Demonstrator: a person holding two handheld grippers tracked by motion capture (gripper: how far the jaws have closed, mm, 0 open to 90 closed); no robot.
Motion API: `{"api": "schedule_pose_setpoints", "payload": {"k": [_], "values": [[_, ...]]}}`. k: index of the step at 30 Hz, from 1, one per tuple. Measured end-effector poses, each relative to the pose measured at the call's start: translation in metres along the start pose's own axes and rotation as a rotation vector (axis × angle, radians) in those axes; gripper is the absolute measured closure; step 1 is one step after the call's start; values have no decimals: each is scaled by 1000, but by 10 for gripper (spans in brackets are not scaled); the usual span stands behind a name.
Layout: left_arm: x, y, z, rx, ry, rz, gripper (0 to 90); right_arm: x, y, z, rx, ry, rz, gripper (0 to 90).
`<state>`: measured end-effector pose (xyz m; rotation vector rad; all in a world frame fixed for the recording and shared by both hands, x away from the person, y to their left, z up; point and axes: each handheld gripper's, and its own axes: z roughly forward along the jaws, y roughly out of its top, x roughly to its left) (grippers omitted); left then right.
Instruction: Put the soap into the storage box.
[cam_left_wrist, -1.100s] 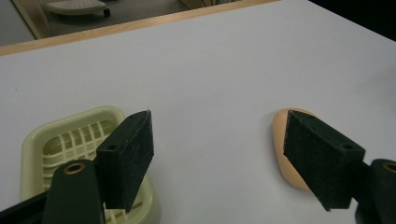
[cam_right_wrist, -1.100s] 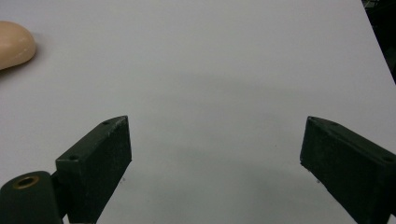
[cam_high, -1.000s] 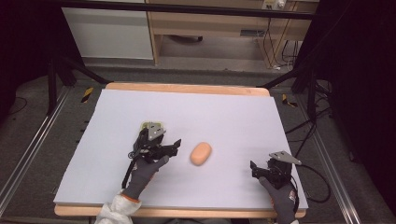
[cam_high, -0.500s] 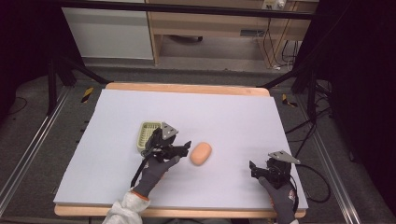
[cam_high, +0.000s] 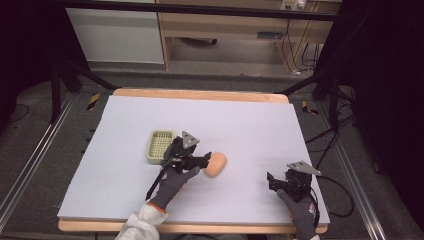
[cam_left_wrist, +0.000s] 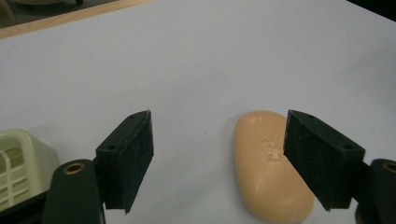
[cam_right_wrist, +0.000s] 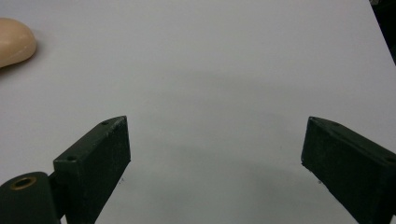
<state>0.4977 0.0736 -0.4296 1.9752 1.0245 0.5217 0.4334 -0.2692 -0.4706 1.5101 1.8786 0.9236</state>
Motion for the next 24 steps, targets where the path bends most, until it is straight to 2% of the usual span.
{"api": "schedule_pose_setpoints", "payload": {"k": [11,24], "values": [[-8,2,11,16,-17,9,236,0,0,0,-1,-2,5,84],[-22,2,23,55,-35,43,232,0,0,1,2,0,8,84]]}}
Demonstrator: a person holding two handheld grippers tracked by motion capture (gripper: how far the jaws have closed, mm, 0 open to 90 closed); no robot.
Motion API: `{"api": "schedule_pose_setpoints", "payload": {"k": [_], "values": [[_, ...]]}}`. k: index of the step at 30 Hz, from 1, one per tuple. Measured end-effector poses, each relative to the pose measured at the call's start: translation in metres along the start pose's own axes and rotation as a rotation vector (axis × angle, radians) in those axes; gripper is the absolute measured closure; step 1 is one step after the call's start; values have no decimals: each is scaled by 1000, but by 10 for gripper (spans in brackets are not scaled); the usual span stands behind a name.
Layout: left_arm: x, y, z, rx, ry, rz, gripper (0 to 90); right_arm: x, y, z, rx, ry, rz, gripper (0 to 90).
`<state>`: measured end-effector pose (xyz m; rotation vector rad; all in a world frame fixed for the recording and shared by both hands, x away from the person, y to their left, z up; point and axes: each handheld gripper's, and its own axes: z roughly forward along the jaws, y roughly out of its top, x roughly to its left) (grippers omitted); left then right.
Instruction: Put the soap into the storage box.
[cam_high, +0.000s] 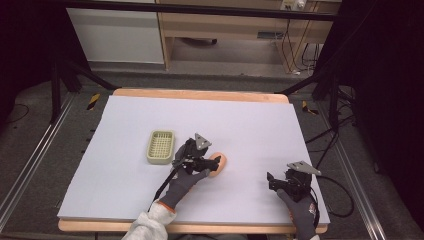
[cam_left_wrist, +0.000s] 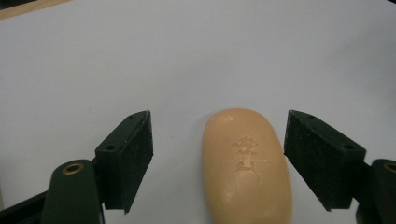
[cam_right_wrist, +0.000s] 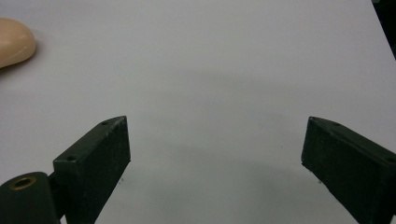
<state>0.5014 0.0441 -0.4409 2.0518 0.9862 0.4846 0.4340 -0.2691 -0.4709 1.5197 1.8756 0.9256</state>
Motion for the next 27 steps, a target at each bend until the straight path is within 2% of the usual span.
{"api": "schedule_pose_setpoints", "payload": {"k": [17,27], "values": [[-8,-3,14,46,-18,15,215,0,0,1,4,2,2,83],[-11,-5,24,92,-22,27,207,0,0,1,7,5,1,82]]}}
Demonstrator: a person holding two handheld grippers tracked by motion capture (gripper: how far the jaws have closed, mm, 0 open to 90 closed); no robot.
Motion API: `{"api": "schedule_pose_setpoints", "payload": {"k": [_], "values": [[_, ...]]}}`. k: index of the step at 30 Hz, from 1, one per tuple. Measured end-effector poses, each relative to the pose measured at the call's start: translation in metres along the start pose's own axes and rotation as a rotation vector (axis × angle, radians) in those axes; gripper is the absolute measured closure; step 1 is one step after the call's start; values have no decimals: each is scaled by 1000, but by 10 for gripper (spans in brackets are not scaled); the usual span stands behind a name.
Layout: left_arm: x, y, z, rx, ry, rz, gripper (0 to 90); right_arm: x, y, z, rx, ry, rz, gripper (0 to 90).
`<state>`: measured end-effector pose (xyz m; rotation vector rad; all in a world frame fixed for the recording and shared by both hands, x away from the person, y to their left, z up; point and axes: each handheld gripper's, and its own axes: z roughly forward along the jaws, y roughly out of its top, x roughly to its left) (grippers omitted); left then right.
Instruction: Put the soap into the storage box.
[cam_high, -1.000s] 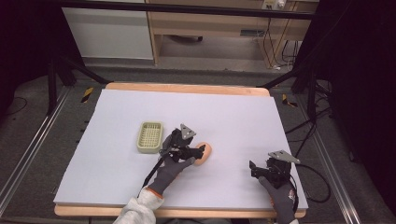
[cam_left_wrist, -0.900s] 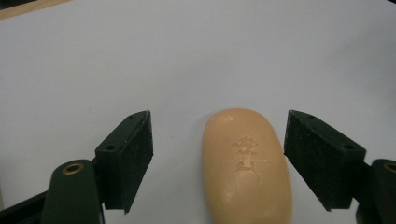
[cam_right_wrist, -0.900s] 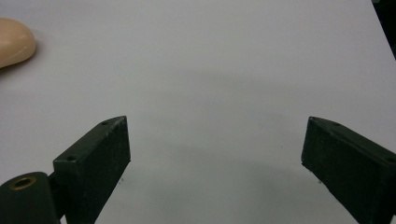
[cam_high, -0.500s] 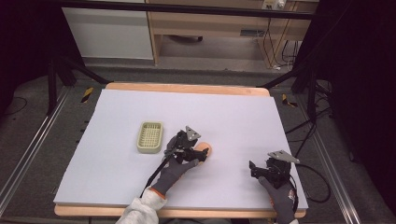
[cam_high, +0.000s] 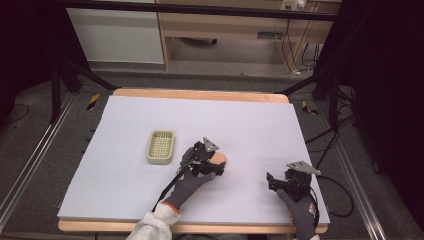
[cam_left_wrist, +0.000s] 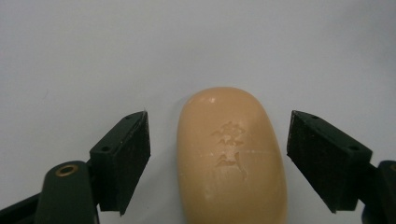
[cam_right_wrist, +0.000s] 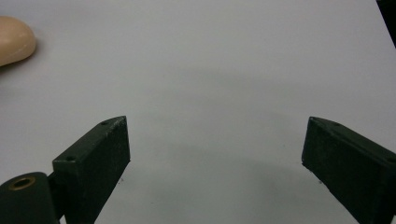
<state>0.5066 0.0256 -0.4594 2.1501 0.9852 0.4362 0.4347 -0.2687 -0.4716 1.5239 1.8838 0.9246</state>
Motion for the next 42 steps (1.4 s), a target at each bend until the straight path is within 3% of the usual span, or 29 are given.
{"api": "schedule_pose_setpoints", "payload": {"k": [22,42], "values": [[-5,-4,14,68,-17,4,249,0,0,1,6,-1,-3,80],[-7,-5,18,90,8,5,307,0,0,1,10,-2,-3,80]]}}
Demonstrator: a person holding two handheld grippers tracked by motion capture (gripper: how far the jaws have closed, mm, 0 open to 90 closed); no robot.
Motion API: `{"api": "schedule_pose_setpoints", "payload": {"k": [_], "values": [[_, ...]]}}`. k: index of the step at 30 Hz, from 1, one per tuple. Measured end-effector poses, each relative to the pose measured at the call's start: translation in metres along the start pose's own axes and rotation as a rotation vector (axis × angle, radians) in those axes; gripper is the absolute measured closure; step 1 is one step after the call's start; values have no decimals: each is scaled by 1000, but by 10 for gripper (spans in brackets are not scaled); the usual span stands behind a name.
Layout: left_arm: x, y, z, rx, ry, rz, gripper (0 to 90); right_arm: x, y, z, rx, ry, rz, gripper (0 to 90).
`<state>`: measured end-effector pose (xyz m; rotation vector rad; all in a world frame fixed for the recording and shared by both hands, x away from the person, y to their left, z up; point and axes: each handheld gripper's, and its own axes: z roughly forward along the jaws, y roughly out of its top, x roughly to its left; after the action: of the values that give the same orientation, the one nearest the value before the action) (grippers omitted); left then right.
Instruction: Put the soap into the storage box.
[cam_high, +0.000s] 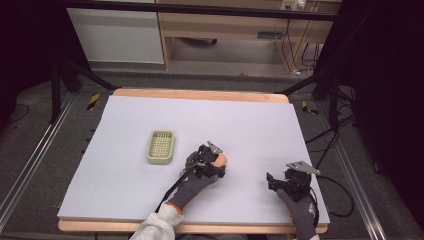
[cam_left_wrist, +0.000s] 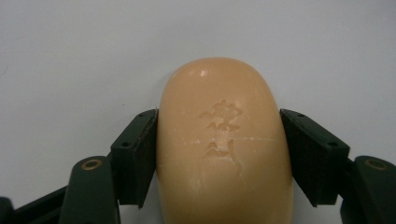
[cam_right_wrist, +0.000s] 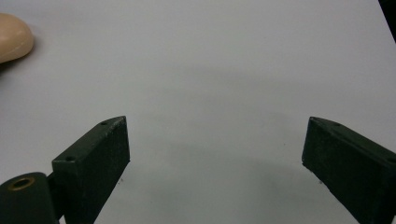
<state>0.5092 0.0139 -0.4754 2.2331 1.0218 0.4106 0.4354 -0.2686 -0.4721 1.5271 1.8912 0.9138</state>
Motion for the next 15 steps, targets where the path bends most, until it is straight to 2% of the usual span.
{"api": "schedule_pose_setpoints", "payload": {"k": [15], "values": [[1,1,-5,-4,-2,-3,313,0,0,0,0,-1,0,79]]}}
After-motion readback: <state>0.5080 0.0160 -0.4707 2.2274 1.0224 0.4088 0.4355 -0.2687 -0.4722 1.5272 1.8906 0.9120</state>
